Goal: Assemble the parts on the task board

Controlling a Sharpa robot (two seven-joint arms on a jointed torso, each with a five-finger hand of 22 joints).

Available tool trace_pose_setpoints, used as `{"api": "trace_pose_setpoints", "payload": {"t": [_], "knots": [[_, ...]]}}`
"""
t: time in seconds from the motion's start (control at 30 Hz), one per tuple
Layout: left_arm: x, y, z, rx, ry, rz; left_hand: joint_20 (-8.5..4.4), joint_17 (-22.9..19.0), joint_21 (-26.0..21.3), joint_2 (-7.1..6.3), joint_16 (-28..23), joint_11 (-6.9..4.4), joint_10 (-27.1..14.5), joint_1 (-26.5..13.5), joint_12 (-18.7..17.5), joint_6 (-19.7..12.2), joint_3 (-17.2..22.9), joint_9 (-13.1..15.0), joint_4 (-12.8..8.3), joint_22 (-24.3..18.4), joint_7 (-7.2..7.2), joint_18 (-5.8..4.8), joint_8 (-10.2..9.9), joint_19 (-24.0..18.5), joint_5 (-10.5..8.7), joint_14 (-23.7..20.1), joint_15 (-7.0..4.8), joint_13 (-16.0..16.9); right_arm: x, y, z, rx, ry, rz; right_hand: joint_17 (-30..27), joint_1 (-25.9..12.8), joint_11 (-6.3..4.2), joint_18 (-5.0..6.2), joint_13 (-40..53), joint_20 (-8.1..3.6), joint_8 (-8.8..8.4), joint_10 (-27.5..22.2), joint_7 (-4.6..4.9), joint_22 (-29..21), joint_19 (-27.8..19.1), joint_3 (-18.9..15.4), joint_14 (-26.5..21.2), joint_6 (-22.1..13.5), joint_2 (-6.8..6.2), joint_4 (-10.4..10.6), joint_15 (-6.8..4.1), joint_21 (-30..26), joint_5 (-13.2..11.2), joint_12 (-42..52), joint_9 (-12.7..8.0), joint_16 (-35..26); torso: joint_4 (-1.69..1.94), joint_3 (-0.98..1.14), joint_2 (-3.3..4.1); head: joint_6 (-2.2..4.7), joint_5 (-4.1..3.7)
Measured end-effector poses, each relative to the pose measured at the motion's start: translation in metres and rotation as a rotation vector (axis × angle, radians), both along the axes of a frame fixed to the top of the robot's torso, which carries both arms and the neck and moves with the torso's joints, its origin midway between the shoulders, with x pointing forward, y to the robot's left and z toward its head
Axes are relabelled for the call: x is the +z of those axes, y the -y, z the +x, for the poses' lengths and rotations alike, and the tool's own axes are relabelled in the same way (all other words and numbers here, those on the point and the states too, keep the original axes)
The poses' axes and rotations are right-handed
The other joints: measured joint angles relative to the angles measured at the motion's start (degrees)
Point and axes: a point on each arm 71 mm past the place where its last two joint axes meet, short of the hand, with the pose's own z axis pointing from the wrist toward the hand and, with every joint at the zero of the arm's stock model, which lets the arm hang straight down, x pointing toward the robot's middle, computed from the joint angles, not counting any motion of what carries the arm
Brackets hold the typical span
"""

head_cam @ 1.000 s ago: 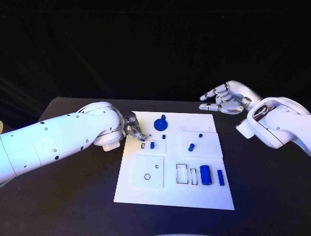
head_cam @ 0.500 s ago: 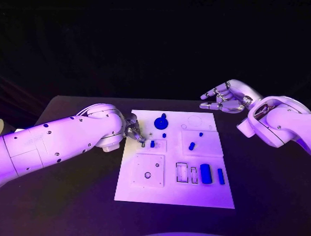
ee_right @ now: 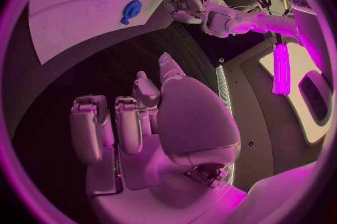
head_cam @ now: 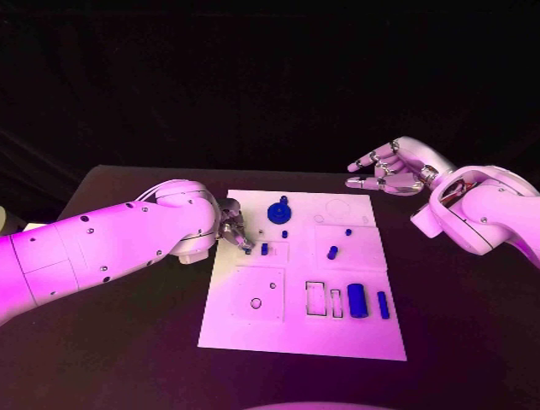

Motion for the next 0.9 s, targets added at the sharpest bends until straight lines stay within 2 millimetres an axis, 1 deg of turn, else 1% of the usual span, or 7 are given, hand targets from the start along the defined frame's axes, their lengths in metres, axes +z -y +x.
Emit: {"api": "trace_pose_setpoints", "payload": {"t": [0.4,0.77,0.83,0.9], "knots": [[-0.0012,0.0014,-0.0014,-0.021,-0.020,0.018,0.00,-0.01,0.00,0.00,0.00,0.01,0.00,0.00,0.00,0.01,0.14,0.12,-0.14,0.00,0.01,0.00,-0.01,0.00,-0.07,0.00,0.00,0.43,-0.0001,-0.0002,-0.0001,0.001,0.000,0.000,0.04,0.00,0.00,-0.01,0.01,0.00,0.00,0.00,0.00,-0.01,0.00,-0.18,0.00,0.00,0.00,-0.11,0.00,-0.14,0.00,0.00,0.00,0.00,0.00,0.00,-0.03,-0.23,-0.01],[-0.0009,0.0022,-0.0005,-0.029,-0.027,0.028,0.00,-0.01,0.00,0.00,0.00,0.01,-0.01,0.00,0.00,0.02,0.18,0.13,-0.18,-0.01,0.02,0.00,0.16,0.00,-0.20,0.00,0.00,0.50,0.0000,-0.0003,-0.0002,0.001,0.000,0.000,0.03,0.00,0.00,0.00,0.01,0.00,0.00,0.00,0.00,-0.02,0.00,-0.40,0.00,0.00,0.00,0.07,0.00,-0.23,0.00,0.00,0.00,0.00,0.00,-0.03,-0.04,-0.26,0.05],[-0.0010,0.0026,0.0002,-0.029,-0.027,0.029,0.00,-0.01,0.00,0.22,0.00,0.01,-0.01,-0.25,0.00,0.09,0.32,0.13,-0.12,0.00,0.08,0.00,0.21,0.00,-0.72,0.00,0.00,0.51,0.0000,-0.0004,-0.0002,0.002,0.000,0.001,0.03,0.00,0.00,0.00,0.01,0.00,0.00,0.00,0.00,-0.02,0.00,-0.40,0.00,0.00,0.00,0.07,0.00,-0.22,0.00,0.00,0.00,0.00,0.00,-0.03,-0.04,-0.30,0.08],[-0.0012,0.0029,0.0008,-0.028,-0.028,0.030,0.00,-0.02,0.00,0.53,0.00,-0.12,0.12,-0.72,0.00,0.09,0.87,0.14,-0.08,-0.01,0.09,0.00,0.54,0.00,-2.48,0.00,0.00,0.51,0.0000,-0.0005,-0.0002,0.002,0.000,0.001,0.03,0.00,0.00,0.00,0.01,0.00,0.00,0.00,0.00,-0.02,0.00,-0.40,0.00,0.00,0.00,0.07,0.00,-0.22,0.00,0.00,0.00,0.00,0.00,-0.04,-0.04,-0.31,0.08]]}}
